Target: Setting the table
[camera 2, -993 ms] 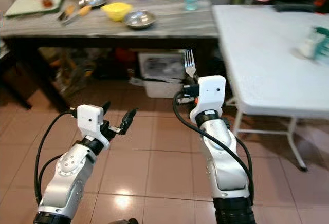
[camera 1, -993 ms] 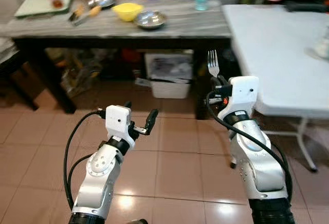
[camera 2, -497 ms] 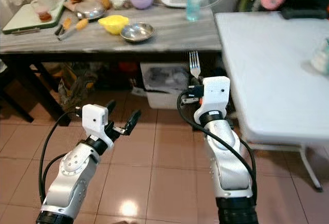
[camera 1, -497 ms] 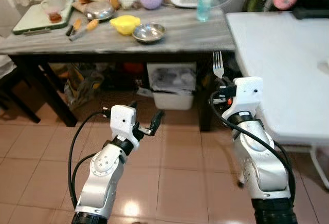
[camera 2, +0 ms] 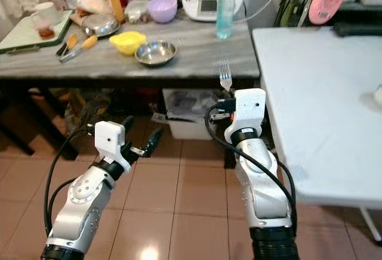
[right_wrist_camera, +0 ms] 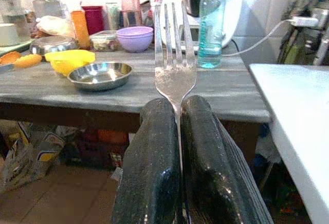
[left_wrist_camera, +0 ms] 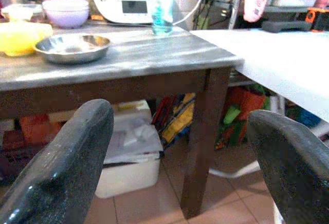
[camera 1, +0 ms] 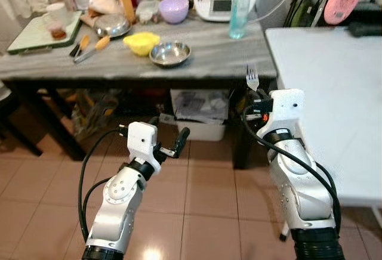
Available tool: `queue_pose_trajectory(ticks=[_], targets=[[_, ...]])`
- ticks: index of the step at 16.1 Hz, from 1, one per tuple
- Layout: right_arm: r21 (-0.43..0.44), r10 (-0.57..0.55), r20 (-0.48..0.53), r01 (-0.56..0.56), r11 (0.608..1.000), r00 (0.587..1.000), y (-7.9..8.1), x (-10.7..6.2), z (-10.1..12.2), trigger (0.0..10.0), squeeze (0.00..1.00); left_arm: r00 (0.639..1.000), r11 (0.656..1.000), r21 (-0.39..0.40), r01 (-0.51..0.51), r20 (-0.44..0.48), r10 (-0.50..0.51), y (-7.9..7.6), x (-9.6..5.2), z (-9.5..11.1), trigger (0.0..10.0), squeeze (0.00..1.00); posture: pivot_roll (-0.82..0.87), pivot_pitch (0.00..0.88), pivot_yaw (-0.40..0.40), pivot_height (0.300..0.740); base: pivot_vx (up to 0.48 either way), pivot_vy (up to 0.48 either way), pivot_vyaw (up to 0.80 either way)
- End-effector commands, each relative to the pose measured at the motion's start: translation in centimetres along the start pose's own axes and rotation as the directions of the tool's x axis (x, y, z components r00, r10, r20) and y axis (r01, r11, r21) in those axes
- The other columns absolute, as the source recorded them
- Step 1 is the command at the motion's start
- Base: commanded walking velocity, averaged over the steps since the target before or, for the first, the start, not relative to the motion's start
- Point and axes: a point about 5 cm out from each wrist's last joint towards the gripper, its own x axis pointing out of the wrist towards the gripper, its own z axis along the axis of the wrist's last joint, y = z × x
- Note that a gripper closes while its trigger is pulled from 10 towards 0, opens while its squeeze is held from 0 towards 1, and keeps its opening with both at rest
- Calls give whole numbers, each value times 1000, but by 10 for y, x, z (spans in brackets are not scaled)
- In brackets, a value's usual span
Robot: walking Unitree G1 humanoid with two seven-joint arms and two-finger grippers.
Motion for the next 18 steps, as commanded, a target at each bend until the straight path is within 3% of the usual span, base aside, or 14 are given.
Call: queue_pose_trajectory(ticks=[1, 18], targets=[[6, 22, 22, -22, 1000, 1000, 9, 2, 5, 10000, 0, 1000, 999, 24, -20, 2, 20, 8, -3, 3, 10000, 0, -50, 82, 54, 740, 409, 0, 0], [24, -12, 25, 12, 1000, 1000, 6, 1, 1, 10000, 0, 1000, 999, 33, 3, -8, -2, 6, -2, 1, 10000, 0, -48, 76, 70, 740, 424, 0, 0]])
